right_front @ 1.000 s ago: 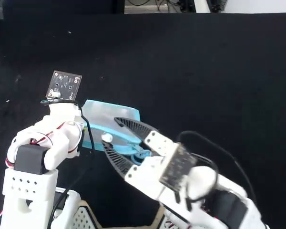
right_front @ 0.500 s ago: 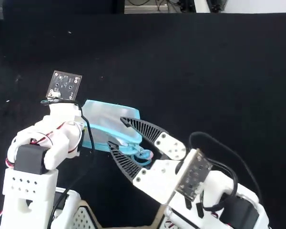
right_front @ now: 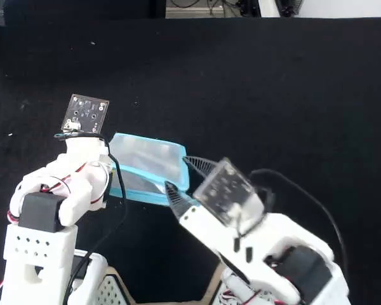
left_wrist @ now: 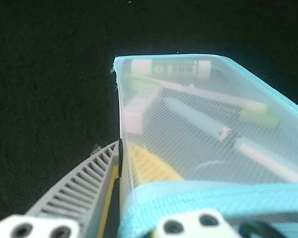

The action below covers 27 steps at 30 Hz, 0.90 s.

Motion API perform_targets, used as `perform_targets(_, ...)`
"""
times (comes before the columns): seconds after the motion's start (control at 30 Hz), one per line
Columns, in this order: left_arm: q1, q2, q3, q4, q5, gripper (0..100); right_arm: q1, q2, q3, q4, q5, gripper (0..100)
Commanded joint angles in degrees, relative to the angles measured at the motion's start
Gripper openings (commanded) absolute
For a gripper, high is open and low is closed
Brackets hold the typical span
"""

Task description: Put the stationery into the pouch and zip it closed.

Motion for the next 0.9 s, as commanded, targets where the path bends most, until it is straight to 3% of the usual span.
perform_targets(0.0, -0.1, 0.4, -0.7, -0.3, -0.3, 4, 1.1, 5.4, -0.5, 0.7, -0.2, 16.2)
perform_targets(0.13, -0.2, 0.4, -0.8, -0.3, -0.3, 4, 1.1, 9.5, -4.0, 3.6, -0.2, 16.2)
perform_targets(0.33, -0.2, 0.4, -0.7, -0.2, -0.3, 4, 0.6, 10.2, -20.7, 13.6, -0.2, 16.2)
perform_targets(0.87, -0.2, 0.4, -0.7, -0.1, -0.3, 4, -4.0, 25.4, -11.8, 10.4, -0.2, 16.3)
